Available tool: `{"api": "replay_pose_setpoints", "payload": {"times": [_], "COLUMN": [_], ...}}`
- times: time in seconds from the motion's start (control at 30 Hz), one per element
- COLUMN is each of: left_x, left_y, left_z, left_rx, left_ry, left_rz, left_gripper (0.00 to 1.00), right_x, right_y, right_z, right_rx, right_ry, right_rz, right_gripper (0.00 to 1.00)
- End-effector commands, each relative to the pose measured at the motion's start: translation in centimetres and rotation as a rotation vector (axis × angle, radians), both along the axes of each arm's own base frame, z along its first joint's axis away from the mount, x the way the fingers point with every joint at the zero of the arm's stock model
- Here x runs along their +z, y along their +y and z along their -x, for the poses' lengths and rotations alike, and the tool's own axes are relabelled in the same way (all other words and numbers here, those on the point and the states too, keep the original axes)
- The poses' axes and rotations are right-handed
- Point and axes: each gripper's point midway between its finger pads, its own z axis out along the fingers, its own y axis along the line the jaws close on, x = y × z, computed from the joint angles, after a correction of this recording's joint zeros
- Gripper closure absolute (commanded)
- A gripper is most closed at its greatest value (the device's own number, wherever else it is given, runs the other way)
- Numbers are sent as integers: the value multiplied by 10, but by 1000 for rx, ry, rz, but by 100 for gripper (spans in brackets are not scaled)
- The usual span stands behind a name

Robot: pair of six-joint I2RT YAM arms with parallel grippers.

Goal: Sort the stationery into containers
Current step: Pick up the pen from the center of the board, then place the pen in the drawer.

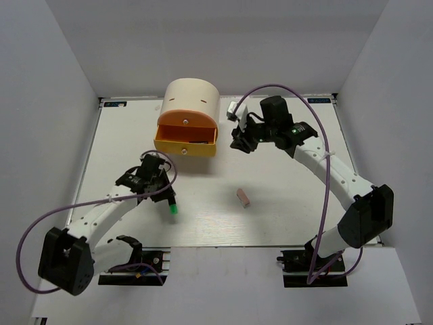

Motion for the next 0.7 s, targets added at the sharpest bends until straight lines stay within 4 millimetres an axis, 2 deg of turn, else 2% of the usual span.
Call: {"api": "replay_pose_setpoints", "payload": {"times": [0.0,0.03,0.07,0.1,0.2,0.27,0.33,0.43,0.47,0.53,0.63,0.67], "left_x": [67,81,102,116,169,192,218,242,243,261,269,266], "left_y": [-39,-44,-48,-55,-57,-58,-68,-80,-84,-89,-84,-82], "left_z": [-31,-37,-45,-54,-87,-105,-125,-151,-155,-165,-179,-184], "left_rx": [-116,-127,-120,-121,-36,21,52,94,91,107,153,191], "left_ry": [-232,-283,-352,-411,-605,-687,-765,-821,-825,-874,-926,-937], "left_rz": [191,222,259,299,400,443,534,622,645,716,709,690], "left_gripper": [100,100,100,100,100,100,100,100,100,100,100,100], "right_x": [19,21,17,16,11,8,4,-1,3,0,-4,-4], "right_y": [0,-1,-2,-6,-11,-14,-18,-23,-25,-29,-33,-34], "right_z": [5,5,6,4,3,5,5,6,6,6,7,6], "right_rx": [14,15,14,-5,-30,-38,-45,-54,-57,-67,-73,-74], "right_ry": [-34,-38,-30,-24,-18,-15,-12,-14,-27,-25,-20,-22], "right_rz": [-59,-62,-59,-56,-56,-53,-49,-41,-45,-40,-39,-40], "right_gripper": [63,86,100,100,100,100,100,100,100,100,100,100]}}
